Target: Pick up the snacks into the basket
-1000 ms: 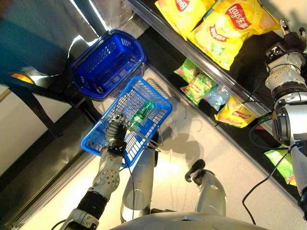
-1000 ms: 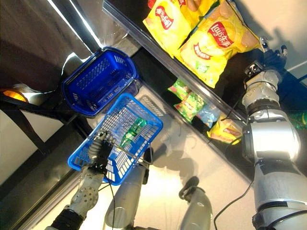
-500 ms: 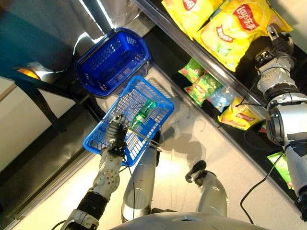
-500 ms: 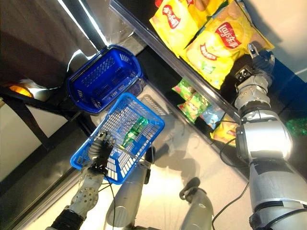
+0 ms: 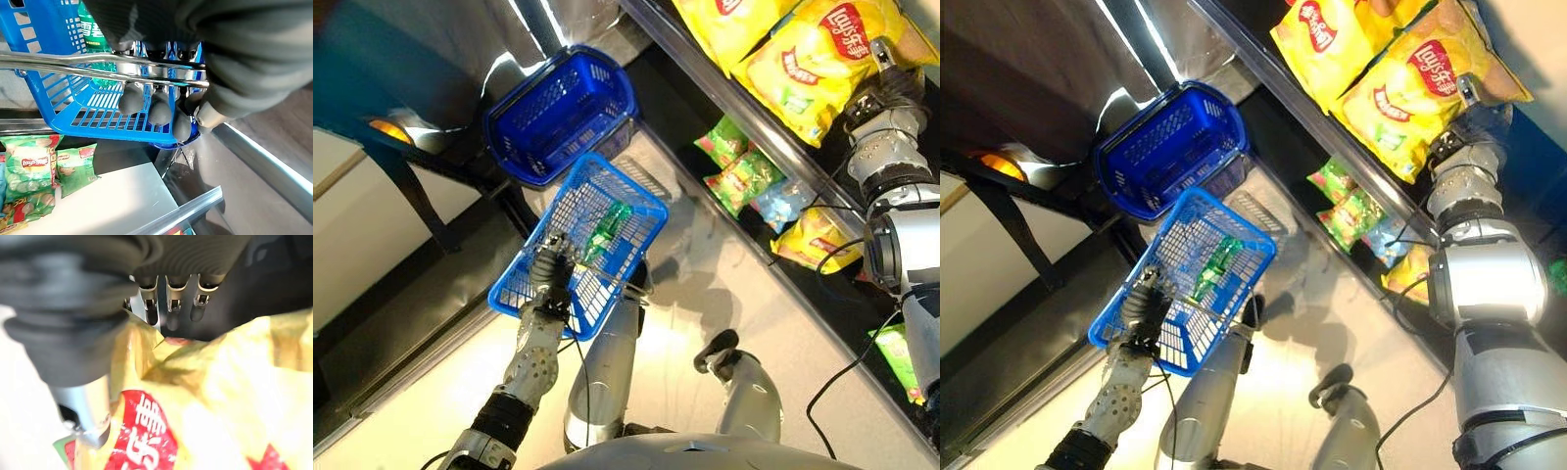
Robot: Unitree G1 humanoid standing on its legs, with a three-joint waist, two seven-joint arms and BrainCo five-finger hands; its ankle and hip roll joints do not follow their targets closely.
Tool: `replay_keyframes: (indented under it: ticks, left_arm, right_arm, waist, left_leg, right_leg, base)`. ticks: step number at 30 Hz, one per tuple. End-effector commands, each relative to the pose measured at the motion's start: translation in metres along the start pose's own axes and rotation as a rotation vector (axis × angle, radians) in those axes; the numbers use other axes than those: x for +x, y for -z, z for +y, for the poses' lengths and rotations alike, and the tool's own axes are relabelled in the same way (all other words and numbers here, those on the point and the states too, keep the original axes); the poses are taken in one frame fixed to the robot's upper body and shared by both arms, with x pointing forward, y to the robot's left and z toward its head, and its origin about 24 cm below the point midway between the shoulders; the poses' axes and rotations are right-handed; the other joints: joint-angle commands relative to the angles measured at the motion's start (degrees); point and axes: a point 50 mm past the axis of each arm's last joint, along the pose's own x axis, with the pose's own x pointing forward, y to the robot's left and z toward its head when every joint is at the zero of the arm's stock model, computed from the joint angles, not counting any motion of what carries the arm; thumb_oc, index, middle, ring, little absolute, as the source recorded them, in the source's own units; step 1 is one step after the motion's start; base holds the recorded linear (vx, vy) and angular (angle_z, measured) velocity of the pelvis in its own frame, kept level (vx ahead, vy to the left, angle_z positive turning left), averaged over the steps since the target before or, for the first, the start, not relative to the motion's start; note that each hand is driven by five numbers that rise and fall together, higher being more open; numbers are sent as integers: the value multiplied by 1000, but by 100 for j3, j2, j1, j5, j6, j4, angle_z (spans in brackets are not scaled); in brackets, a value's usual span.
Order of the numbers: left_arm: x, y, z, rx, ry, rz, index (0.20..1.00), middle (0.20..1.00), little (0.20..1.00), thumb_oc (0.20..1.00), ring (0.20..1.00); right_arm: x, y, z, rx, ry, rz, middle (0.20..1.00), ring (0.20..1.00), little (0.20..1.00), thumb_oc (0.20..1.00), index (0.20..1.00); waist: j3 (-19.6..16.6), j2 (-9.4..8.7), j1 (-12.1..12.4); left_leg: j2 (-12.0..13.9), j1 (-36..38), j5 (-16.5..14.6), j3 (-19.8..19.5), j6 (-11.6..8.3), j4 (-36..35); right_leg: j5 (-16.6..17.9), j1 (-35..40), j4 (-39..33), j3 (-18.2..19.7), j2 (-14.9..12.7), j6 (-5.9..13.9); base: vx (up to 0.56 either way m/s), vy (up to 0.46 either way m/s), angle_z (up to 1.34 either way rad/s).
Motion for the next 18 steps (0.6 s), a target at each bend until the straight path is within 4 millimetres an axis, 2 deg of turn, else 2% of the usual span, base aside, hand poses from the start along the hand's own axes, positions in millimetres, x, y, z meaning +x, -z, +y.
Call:
replay_keyframes:
  ticks: [1,11,18]
  left_arm:
    - [-1,-31,-59,-43,319,-178,200,200,200,200,200]
    - [-2,-36,-58,-43,314,-199,200,200,200,200,200]
    - [-2,-38,-57,-34,312,-207,200,200,200,200,200]
  right_arm:
    - [1,-61,19,29,-66,-202,200,200,200,200,200]
    - [2,-72,15,14,-32,-226,200,200,200,200,200]
    - [2,-73,18,11,-38,-234,200,200,200,200,200]
  waist:
    - [-120,211,140]
    - [-108,165,88]
    - [-94,140,58]
  left_leg:
    - [-20,125,-628,166,242,209]
    - [-17,152,-620,156,243,180]
    - [-9,158,-626,181,247,197]
  right_leg:
    - [535,-129,288,163,162,325]
    - [552,-143,307,202,157,318]
    - [542,-154,331,212,160,302]
  base:
    - [5,1,3]
    - [0,0,0]
    - [-4,2,0]
